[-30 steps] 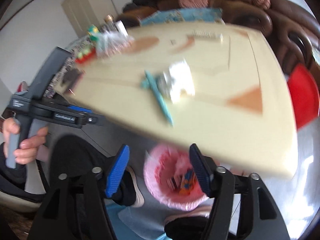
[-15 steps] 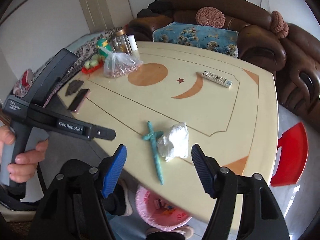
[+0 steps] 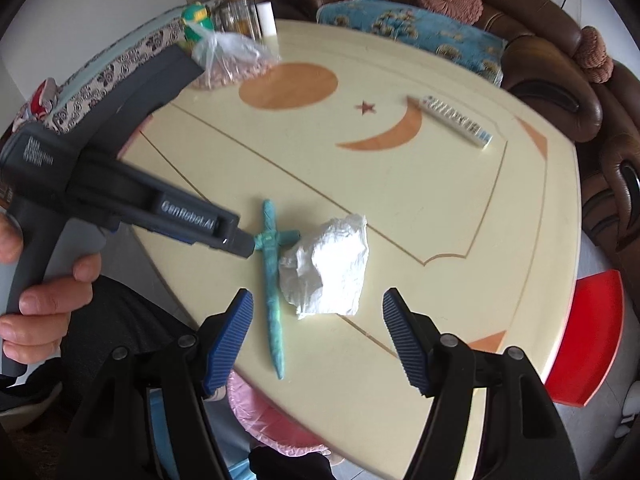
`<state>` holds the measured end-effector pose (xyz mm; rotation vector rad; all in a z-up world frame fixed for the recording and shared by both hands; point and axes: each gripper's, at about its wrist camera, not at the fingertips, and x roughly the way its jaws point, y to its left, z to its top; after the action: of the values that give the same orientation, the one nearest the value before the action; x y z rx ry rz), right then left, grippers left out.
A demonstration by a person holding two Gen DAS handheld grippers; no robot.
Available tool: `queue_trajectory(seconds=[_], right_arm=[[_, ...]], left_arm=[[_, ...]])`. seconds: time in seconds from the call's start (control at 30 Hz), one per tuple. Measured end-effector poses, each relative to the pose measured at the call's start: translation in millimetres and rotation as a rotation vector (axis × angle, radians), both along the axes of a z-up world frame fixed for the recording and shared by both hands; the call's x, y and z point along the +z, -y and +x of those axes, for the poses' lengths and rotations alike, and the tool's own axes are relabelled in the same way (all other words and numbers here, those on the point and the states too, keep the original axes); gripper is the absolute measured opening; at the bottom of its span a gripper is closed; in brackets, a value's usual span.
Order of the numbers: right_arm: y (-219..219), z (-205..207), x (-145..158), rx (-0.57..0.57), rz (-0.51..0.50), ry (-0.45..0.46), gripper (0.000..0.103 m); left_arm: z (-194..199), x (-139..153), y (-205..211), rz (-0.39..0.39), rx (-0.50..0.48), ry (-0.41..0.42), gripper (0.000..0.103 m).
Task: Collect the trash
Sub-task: 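Move both tools back over the table toward the teal toy and tissue, then close the left gripper on the teal toy while the right grasps the white tissue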
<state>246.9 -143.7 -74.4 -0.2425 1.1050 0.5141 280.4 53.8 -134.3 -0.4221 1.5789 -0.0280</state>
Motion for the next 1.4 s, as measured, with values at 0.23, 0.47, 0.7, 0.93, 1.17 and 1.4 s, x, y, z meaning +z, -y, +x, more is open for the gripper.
queue_trajectory(seconds=[0.23, 0.47, 0.7, 0.93, 1.17, 1.4], right_arm=[[-8, 26, -42, 0.028, -0.033, -0.04, 0.066], [-19, 38, -72, 0.062, -0.083, -0.03, 0.066], [-27, 47, -88, 0.069, -0.117, -0.007, 0.066], [-31, 47, -102, 0.075, -0.149, 0.014, 0.066], [-33, 45, -107, 0.068, -0.152, 0.027, 0.066], [-33, 40, -107, 0.066, -0.13, 0.044, 0.052]], left_arm=[[29, -35, -7, -0.016, 0.045, -0.048, 0.066], [43, -52, -10, -0.035, 0.042, -0.06, 0.053], [42, -52, -3, -0.036, 0.027, -0.048, 0.053], [47, -45, 6, 0.004, 0.016, -0.025, 0.053], [46, -45, 19, 0.109, 0.039, 0.005, 0.047], [50, -43, 22, 0.119, 0.042, 0.01, 0.044]])
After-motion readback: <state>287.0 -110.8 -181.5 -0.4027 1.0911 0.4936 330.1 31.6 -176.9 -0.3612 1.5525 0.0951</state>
